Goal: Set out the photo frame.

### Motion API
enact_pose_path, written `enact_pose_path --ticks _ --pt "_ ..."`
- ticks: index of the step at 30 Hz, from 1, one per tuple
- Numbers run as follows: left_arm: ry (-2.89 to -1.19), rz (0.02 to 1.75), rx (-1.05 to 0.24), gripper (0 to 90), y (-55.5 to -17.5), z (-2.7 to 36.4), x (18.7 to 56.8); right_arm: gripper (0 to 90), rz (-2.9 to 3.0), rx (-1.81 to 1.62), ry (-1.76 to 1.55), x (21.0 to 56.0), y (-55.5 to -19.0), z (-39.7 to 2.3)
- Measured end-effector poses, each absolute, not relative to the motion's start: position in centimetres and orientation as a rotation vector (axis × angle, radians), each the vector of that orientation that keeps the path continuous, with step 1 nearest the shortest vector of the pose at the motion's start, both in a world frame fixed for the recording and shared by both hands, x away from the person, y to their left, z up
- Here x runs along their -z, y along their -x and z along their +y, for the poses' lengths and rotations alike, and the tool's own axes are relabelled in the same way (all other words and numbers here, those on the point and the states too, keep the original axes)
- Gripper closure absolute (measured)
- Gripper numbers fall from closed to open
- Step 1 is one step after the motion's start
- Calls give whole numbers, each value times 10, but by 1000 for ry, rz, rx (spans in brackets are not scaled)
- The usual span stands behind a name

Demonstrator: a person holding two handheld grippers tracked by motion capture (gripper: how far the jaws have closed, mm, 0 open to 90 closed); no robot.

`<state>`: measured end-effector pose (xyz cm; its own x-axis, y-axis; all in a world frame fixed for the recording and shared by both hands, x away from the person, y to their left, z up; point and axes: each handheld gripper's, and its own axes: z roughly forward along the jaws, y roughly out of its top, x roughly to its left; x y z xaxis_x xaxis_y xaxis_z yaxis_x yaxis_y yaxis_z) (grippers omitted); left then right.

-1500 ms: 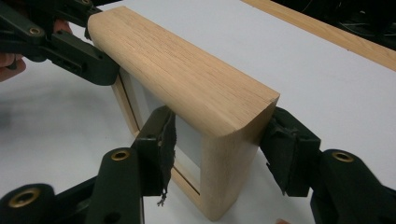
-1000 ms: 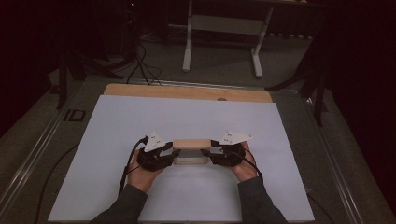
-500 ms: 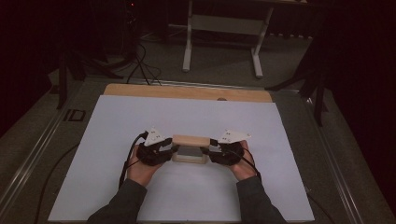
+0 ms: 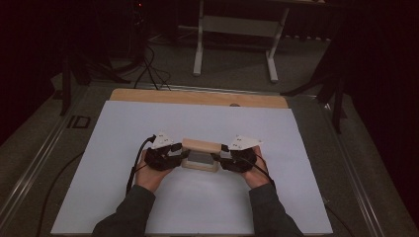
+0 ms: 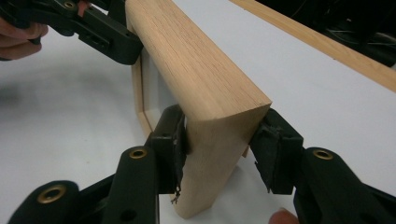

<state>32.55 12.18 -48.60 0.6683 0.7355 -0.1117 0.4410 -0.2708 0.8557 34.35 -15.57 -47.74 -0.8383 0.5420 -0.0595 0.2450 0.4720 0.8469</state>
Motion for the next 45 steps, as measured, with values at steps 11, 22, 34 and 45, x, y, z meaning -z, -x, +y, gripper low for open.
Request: enact_pose_path --ticks 11,22,34,45 --pt "-1918 907 -369 563 -330 124 484 525 2403 -1260 -646 472 -354 -151" --pt "-1908 932 -381 564 -339 129 482 512 2394 -1267 -694 474 -364 -143" --pt "-1886 965 -375 554 -350 126 483 505 2382 -1285 -754 475 -375 -142" --pt "-1883 997 -360 543 -358 123 485 499 2394 -1311 -800 475 -385 -143"
